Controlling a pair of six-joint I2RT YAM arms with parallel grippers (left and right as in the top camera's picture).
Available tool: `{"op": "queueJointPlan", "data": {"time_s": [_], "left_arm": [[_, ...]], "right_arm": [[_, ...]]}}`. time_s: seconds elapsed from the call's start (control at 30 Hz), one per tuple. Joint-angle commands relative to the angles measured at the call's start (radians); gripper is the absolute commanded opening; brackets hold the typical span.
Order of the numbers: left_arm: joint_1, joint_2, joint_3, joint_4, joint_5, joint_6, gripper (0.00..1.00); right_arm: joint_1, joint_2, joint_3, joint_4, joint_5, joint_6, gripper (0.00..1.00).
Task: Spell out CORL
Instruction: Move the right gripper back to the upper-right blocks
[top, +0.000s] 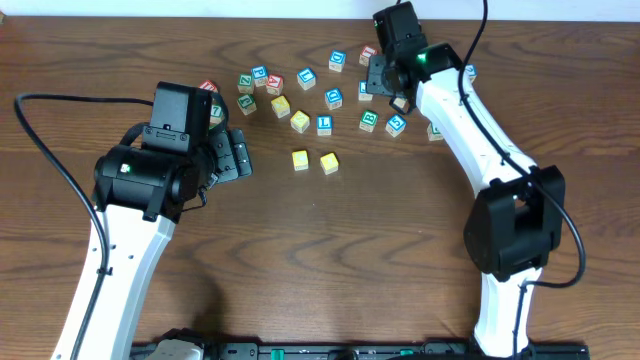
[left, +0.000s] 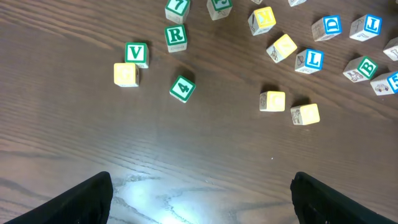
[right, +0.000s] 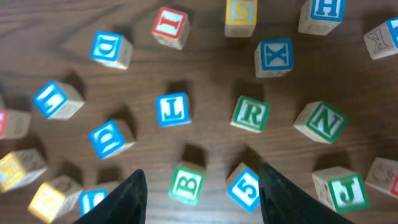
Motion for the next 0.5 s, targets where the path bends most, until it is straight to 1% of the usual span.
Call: {"op": "queueJointPlan", "data": {"time_s": [0.0,0.3,0.47], "left_arm": [[0.005,0.006,0.016,-0.003,-0.013,-0.008,0.9],[0.005,0.006,0.016,-0.003,-0.013,-0.009,0.9],[0.005,0.006,0.016,-0.003,-0.013,-0.009,0.9]], "right_arm": [[-0.02,0.055,0.014,0.019,0.05,0.045,0.52],[-0.053,0.131,0.014,0.06,0.056,0.105,0.52],[-0.061,0.166,0.014,0.09,0.052,0.108,0.52]]}}
